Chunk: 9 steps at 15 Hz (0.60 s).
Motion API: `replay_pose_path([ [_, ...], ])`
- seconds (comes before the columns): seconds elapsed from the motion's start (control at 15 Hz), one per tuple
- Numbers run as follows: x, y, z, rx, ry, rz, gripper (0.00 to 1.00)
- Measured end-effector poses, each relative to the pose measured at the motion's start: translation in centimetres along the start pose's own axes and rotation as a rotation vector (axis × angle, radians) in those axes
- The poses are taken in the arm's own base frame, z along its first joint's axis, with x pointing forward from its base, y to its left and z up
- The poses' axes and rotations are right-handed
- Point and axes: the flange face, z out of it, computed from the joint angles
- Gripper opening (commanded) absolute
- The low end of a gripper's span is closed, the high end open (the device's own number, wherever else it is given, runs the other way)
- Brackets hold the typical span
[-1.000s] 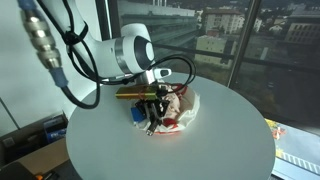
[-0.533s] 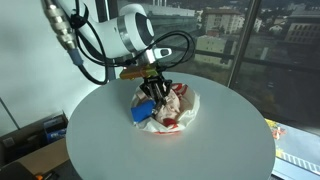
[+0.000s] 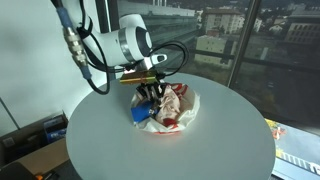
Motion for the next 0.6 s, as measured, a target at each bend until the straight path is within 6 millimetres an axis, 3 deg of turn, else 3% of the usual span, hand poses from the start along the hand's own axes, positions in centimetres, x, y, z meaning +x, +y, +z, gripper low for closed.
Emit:
replay_pose_path([
  [0.27, 0.7, 0.3, 1.5, 0.034, 0.101, -0.129, 0.21],
  [0.33, 0.9, 0.6, 1.5, 0.036, 0.131, -0.166, 0.54],
  [0.4, 1.0, 0.9, 1.5, 0.037, 0.154, -0.199, 0.55],
  [0.6, 0.8, 2.0, 1.8, 0.043, 0.162, -0.263, 0.77],
])
